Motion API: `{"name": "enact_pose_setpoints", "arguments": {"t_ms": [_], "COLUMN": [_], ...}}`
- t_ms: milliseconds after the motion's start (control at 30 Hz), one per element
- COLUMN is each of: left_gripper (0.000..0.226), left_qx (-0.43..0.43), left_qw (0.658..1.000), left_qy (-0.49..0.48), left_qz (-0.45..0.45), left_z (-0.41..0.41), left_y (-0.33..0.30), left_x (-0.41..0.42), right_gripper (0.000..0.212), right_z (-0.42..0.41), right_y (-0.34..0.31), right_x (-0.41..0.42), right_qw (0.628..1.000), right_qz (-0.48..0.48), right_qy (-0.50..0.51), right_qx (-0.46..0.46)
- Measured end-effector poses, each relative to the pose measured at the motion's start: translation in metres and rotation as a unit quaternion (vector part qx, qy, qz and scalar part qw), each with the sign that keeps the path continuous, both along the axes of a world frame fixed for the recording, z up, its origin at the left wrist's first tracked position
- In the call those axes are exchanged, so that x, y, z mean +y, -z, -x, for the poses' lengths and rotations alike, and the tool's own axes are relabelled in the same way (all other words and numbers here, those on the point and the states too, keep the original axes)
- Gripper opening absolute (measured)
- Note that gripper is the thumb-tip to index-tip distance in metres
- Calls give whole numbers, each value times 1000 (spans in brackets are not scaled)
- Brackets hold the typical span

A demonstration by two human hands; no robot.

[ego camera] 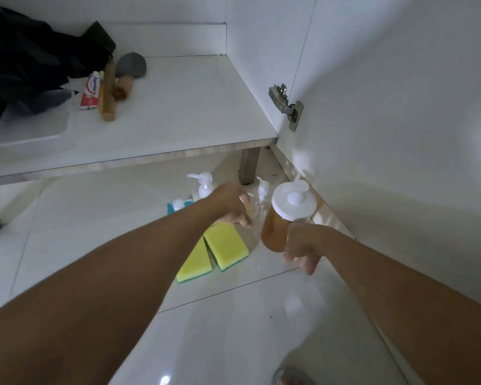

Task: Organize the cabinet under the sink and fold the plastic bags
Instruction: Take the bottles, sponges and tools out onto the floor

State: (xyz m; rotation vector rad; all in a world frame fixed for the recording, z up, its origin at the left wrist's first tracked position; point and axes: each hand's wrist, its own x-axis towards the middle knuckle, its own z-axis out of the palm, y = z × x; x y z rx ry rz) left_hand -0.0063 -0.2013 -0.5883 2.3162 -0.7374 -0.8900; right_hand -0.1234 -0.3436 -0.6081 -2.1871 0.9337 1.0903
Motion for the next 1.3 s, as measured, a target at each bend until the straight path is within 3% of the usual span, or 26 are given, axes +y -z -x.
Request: {"name": "enact_pose_setpoints", "arguments": {"t_ms": [133,333,567,867,1000,1167,1300], "left_gripper": [51,50,52,50,47,56,54], "left_qx": [39,30,-30,-112,-198,-319,-384], "left_qw": [999,997,991,972,951,899,866], "left_qy": [-30,-66,-128,-199,-216,-230,-251], "left_qz": [-4,-26,-41,-51,-96,-195,-199], "left_z": [-28,-62,-102,-158,-183,-206,-220], "left_y": [-34,-79,-110,-134,-137,-132,-128], "left_x": [33,86,138,182,194,206,195], "right_gripper": [8,31,32,45,49,57,46], "right_z": [-32,-95,-153,-228,-258,-291,-319], "right_y": [-35,-91,-143,-162,-161,-156,-150], "right_x": [20,54,91,123,131,145,153], "right_qw": [998,994,971,960,957,948,932], "right_qz": [-57,-69,-24,-1,5,6,18], "right_qy": [-25,-76,-150,-188,-193,-172,-149], "right_qx": [5,-39,-185,-207,-216,-268,-329]}}
